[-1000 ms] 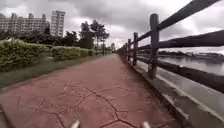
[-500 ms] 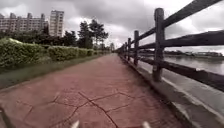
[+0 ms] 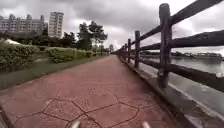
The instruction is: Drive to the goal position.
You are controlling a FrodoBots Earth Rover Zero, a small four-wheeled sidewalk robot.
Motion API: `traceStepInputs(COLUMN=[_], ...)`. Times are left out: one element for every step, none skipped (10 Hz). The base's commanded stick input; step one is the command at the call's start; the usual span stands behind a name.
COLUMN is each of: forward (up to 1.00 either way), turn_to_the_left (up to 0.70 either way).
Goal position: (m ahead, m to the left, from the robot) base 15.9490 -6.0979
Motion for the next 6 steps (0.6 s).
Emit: traceStepInputs(forward=[0.50, 0.50, 0.50, 0.50, 0.50, 0.50], turn_to_the_left=[0.00, 0.00, 0.00, 0.00, 0.00, 0.00])
